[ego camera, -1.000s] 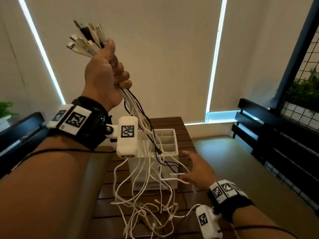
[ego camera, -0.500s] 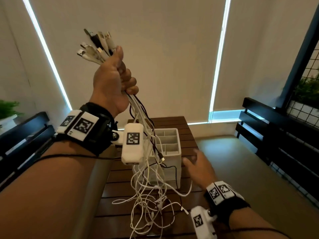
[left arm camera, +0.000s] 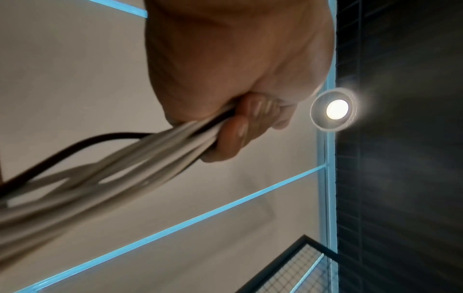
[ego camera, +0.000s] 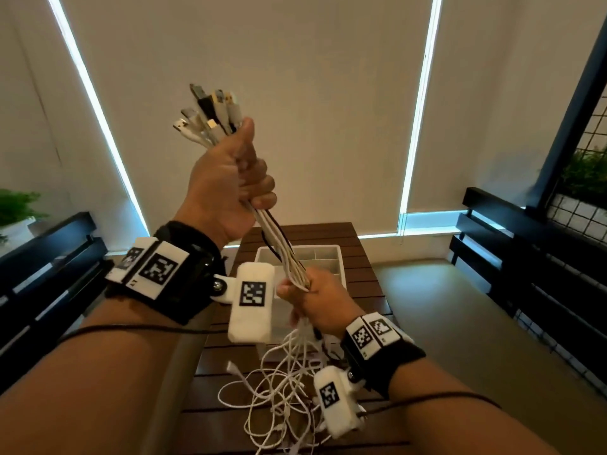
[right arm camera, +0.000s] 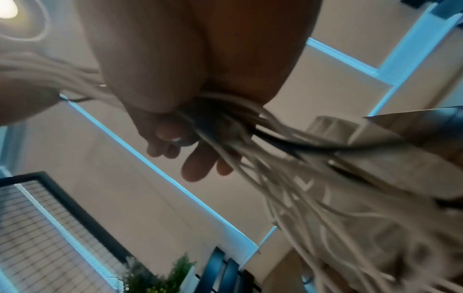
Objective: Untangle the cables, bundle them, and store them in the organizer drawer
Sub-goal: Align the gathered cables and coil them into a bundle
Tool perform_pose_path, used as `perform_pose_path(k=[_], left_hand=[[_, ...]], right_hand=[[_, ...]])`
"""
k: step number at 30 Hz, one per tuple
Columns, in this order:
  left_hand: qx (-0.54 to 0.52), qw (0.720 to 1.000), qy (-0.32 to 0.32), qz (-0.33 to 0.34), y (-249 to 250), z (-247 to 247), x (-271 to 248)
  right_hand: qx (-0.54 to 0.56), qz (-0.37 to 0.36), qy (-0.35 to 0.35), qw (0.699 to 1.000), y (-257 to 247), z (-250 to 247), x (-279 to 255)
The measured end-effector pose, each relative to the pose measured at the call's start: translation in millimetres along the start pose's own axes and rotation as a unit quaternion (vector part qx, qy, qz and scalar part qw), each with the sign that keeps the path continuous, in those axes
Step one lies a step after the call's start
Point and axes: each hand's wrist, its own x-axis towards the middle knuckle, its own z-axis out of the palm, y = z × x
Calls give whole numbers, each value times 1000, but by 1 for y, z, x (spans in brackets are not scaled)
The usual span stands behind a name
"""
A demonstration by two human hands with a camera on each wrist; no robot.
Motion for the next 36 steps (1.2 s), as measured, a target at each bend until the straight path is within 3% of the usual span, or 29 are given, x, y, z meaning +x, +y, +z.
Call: perform_pose_path(k=[7,10,14,16,17,19,20,24,26,28,33,36], left_hand=[[22,1000,9,-1,11,-37,-3],[60,998,19,-27,8,-51,-6],[169,981,92,-26,-10,-65,-14],[255,961,106,-17,-21,-59,-20],[333,938,100,-9,-28,-53,-23],[498,865,58,6,-42,-36,-31],[540,841,25,4,-49,-28,-34],[596,798,-67,-54,-70,-15,-36],[607,784,-101,-86,-76,-18,-34],[612,773,-130,-102,-82,-16,-35],[635,758,-98,-115,-90,-18,-32],[641,758,-84,-89,-89,-19,-34]], right_hand=[[9,70,-19,997,34,-6,-19],[-105,64,-16,992,36,-14,-15],[-264,46,-31,963,29,-27,-6],[-343,26,-30,939,24,-30,-2],[-370,13,-30,929,21,-30,0],[-416,-9,-20,909,14,-31,2],[-433,-28,-12,901,11,-33,3],[-416,-99,-36,903,-7,-41,0],[-461,-131,-78,874,-15,-40,2],[-471,-130,-92,868,-19,-41,3],[-421,-95,-77,898,-18,-37,2],[-374,-88,-61,921,-16,-35,-2]])
